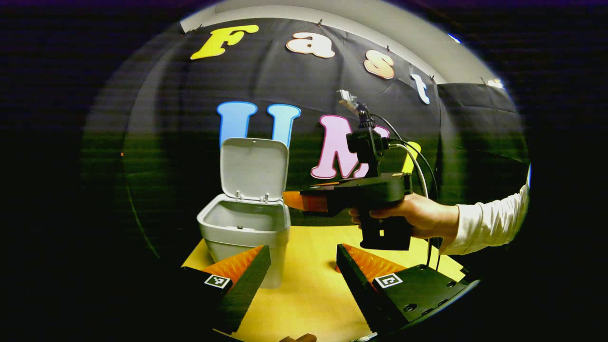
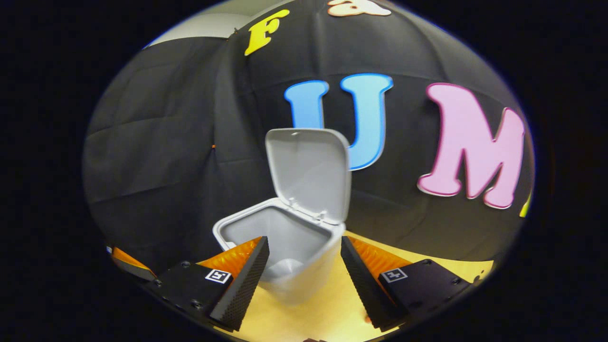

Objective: Press the lid of the desktop garbage bin to open it, pick up the crumpled paper on the desktop and throw it into the bin, then pick up the pop can on the desktop and drop it into the bin, and finally close the garbage bin lid.

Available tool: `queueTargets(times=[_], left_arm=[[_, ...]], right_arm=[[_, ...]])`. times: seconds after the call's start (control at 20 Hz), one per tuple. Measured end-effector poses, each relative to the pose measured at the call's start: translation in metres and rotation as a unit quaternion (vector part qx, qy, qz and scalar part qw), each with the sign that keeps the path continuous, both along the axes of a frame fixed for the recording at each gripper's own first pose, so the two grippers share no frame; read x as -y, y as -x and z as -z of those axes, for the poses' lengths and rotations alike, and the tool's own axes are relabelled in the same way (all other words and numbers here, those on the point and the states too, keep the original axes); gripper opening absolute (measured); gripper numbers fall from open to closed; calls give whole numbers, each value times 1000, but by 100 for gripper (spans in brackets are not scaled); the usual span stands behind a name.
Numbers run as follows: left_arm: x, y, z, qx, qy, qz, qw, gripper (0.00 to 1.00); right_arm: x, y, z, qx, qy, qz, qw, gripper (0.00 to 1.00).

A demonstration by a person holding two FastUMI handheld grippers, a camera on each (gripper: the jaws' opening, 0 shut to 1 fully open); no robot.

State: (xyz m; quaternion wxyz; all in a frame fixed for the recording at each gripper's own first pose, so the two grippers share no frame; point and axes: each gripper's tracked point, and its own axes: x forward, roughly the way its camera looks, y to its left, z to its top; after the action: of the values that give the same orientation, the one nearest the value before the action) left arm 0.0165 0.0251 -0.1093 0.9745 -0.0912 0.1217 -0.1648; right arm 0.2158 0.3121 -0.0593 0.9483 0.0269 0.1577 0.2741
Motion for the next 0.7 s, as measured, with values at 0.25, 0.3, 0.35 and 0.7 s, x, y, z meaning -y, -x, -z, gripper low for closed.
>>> queueTargets(times=[0.25, 0.3, 0.35, 0.7], left_arm=[[77, -31, 61, -20, -24, 60, 998, 95], [95, -36, 79, -36, -25, 69, 997, 94], [109, -44, 97, -45, -21, 69, 996, 95], [197, -101, 191, -73, -78, 82, 991, 95]], right_arm=[[128, 14, -16, 10, 8, 89, 996, 98], [151, 19, -18, 6, 6, 105, 994, 98], [172, 23, -18, 2, 3, 119, 993, 98], [293, 65, -20, -13, 22, 201, 979, 97]])
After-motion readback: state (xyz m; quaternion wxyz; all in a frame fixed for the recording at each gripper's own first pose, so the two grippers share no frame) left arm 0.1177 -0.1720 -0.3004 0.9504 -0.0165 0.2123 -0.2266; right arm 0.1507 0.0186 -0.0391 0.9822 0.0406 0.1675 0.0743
